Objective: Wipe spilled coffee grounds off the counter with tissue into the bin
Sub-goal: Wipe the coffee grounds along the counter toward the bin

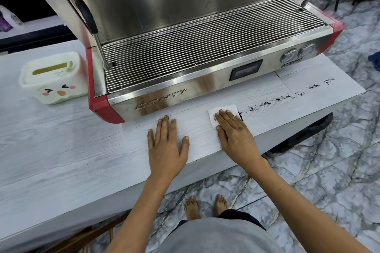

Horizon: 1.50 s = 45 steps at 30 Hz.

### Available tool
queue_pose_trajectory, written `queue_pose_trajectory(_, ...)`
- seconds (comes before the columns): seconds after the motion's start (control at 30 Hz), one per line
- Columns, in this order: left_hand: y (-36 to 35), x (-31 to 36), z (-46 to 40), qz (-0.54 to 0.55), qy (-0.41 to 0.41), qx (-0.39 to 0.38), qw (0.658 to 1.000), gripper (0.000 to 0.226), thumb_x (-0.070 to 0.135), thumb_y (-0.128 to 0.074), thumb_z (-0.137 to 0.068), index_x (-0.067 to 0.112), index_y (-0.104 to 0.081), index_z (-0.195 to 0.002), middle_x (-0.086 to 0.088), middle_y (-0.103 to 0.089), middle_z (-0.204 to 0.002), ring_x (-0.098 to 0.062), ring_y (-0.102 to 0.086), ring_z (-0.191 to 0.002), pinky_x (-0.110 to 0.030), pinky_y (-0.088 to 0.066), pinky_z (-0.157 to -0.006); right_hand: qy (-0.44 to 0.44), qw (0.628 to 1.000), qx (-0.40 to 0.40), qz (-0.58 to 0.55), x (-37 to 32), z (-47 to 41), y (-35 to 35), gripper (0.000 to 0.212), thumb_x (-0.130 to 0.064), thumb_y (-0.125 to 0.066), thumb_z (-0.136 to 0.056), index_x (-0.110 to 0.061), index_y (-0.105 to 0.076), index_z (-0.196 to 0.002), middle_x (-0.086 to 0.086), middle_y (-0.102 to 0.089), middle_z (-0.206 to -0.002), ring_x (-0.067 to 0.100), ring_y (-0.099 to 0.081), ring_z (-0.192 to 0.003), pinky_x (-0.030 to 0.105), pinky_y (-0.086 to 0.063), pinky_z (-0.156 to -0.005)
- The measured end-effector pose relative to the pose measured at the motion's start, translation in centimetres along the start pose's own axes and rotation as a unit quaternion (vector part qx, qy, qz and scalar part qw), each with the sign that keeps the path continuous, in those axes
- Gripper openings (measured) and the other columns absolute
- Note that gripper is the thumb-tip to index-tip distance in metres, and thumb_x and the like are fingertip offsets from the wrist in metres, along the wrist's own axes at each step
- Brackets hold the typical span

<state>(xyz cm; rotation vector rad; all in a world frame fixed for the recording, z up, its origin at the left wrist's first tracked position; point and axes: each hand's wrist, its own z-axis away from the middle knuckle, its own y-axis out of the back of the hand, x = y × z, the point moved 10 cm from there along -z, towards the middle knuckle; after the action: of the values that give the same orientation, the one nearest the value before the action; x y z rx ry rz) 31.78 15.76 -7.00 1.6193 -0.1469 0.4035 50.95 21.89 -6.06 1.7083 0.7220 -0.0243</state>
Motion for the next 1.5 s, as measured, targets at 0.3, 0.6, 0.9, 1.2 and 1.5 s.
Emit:
queue_pose_trajectory(0.3,-0.6,2.1,-0.4,0.012,-0.005,0.001,1.000,0.073,0.057,-0.019,-0.096,0.014,-0.026,-0.155,-0.003,-0.013,-0.166,-0.017,-0.005,-0.153,-0.047,0.000,-0.123,-0.006,1.000,-0.006,0.007,2.1,-0.4,0.6,0.043,-0.025,-0.038,-0.099,-0.008,-0.050,-0.137,0.009,-0.048,-0.143,0.020,-0.037,-0.138,0.038,-0.027,-0.116)
queue_pose_trajectory(0.6,-1.3,4.1,-1.2,0.015,-0.010,-0.009,1.000,0.072,0.056,-0.019,-0.096,0.015,-0.024,-0.155,-0.002,-0.011,-0.166,-0.016,-0.003,-0.153,-0.045,0.004,-0.123,-0.010,1.000,-0.009,0.005,2.8,-0.6,0.8,0.044,-0.026,-0.036,-0.100,-0.008,-0.050,-0.137,0.010,-0.049,-0.143,0.021,-0.038,-0.138,0.040,-0.029,-0.115)
queue_pose_trajectory(0.9,-1.7,5.8,-1.5,0.020,-0.021,0.000,1.000,0.071,0.055,-0.021,-0.097,0.014,-0.026,-0.155,-0.004,-0.013,-0.166,-0.017,-0.006,-0.153,-0.044,0.005,-0.123,-0.019,1.000,-0.012,0.007,3.8,-1.0,1.2,0.045,-0.028,-0.034,-0.100,-0.008,-0.050,-0.137,0.009,-0.049,-0.143,0.021,-0.038,-0.138,0.043,-0.032,-0.113)
queue_pose_trajectory(1.2,-1.9,6.1,-1.6,0.008,-0.016,-0.001,1.000,0.071,0.056,-0.020,-0.098,0.015,-0.025,-0.155,-0.002,-0.012,-0.166,-0.016,-0.004,-0.153,-0.044,0.005,-0.123,-0.030,0.999,-0.015,0.011,5.0,-1.1,1.7,0.047,-0.029,-0.031,-0.099,-0.009,-0.049,-0.138,0.009,-0.048,-0.144,0.021,-0.037,-0.138,0.043,-0.031,-0.114)
queue_pose_trajectory(1.5,-1.7,6.2,-1.4,-0.002,-0.015,0.017,1.000,0.067,0.054,-0.026,-0.099,0.014,-0.030,-0.153,-0.003,-0.019,-0.164,-0.017,-0.012,-0.152,-0.046,-0.003,-0.124,-0.021,1.000,0.001,-0.016,5.0,-1.1,2.6,0.041,-0.021,-0.036,-0.099,-0.007,-0.055,-0.133,0.011,-0.053,-0.138,0.021,-0.042,-0.135,0.042,-0.033,-0.113)
